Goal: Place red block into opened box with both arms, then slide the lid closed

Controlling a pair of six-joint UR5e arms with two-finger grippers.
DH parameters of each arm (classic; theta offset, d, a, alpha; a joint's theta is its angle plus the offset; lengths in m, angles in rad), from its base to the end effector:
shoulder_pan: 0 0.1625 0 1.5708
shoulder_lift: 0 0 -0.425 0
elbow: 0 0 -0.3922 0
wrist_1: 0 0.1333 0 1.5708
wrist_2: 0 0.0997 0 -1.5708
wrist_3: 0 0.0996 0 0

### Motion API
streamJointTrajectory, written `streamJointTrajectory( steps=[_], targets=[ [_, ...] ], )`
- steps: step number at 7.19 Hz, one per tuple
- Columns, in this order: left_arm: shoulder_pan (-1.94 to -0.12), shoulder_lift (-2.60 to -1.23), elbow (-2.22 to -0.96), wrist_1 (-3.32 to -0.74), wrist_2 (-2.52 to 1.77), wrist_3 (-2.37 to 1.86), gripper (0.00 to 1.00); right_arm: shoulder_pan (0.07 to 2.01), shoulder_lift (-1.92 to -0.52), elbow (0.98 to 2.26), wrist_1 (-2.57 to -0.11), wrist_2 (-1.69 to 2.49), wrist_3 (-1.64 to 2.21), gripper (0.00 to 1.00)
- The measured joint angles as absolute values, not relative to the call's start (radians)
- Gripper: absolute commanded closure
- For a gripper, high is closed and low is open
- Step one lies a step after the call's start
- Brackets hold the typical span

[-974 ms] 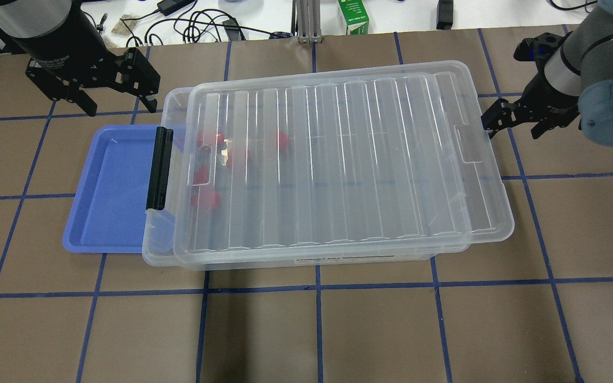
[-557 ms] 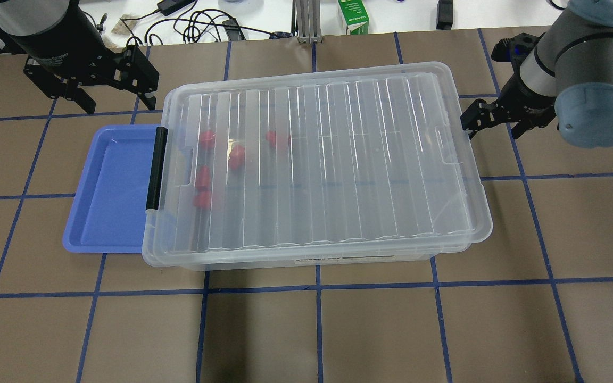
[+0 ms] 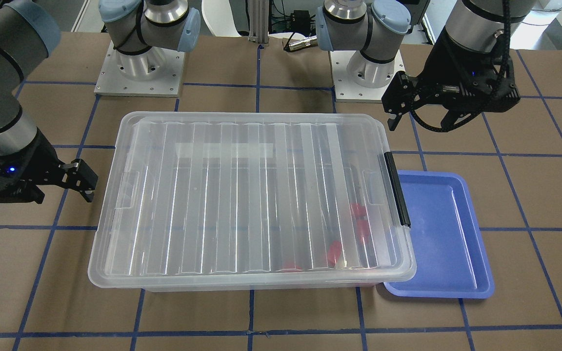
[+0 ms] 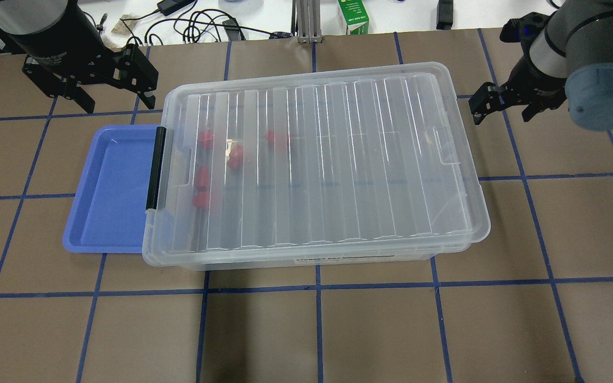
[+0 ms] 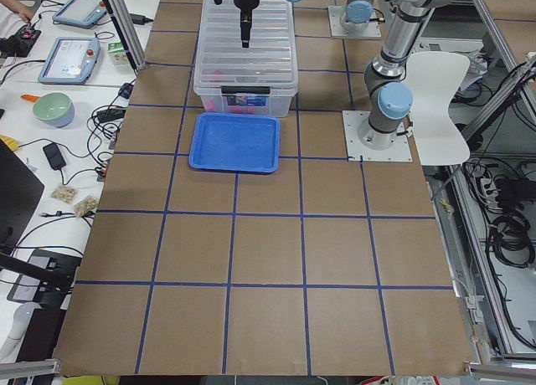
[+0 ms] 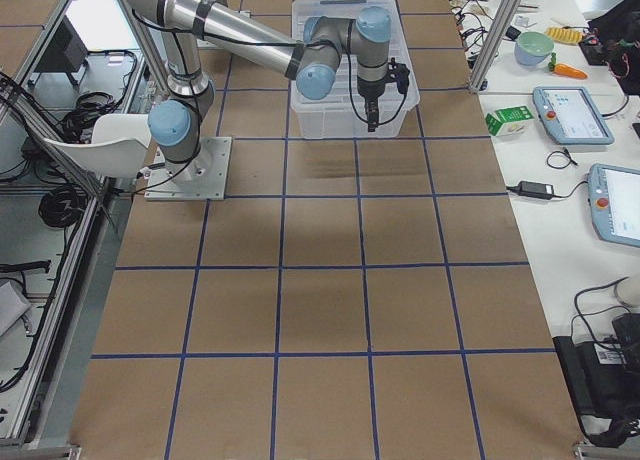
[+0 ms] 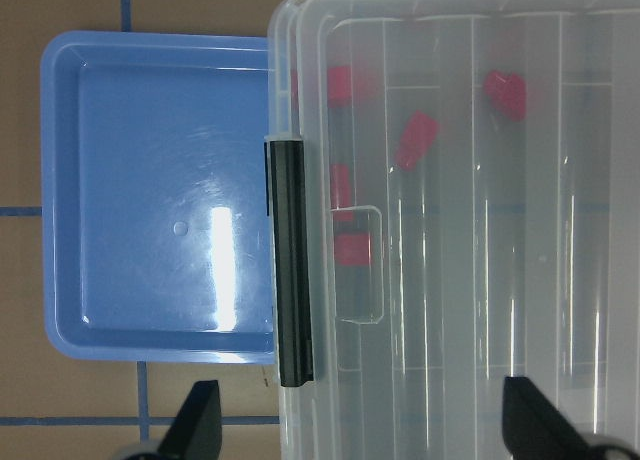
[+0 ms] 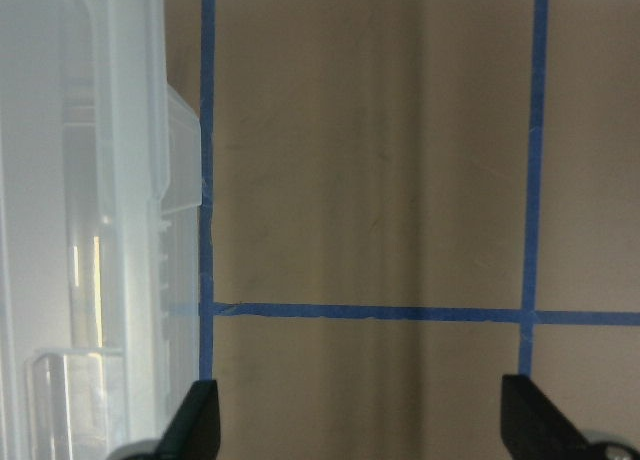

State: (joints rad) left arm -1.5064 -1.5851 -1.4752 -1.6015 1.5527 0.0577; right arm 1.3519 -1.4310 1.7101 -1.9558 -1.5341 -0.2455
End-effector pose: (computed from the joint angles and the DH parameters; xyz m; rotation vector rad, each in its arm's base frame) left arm -0.1025 -0.5092 0.5249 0.0098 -3.1256 0.0806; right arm 0.0151 -0.5626 0.3869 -0.0446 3.1251 -0.1744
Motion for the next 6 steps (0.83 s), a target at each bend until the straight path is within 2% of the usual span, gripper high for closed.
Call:
streamJointTrajectory(
  steps=[3, 6],
  targets=[
    [-1.506, -1.584, -1.473, -1.601, 1.555, 0.06, 0.0, 1.359, -1.508, 1.493, -1.645, -1.554, -0.234, 0.0],
    [-1.506, -1.581, -1.472, -1.601, 1.561, 0.065, 0.0, 1.482, -1.548, 1.457, -1.565, -1.56, -0.077, 0.0]
  ],
)
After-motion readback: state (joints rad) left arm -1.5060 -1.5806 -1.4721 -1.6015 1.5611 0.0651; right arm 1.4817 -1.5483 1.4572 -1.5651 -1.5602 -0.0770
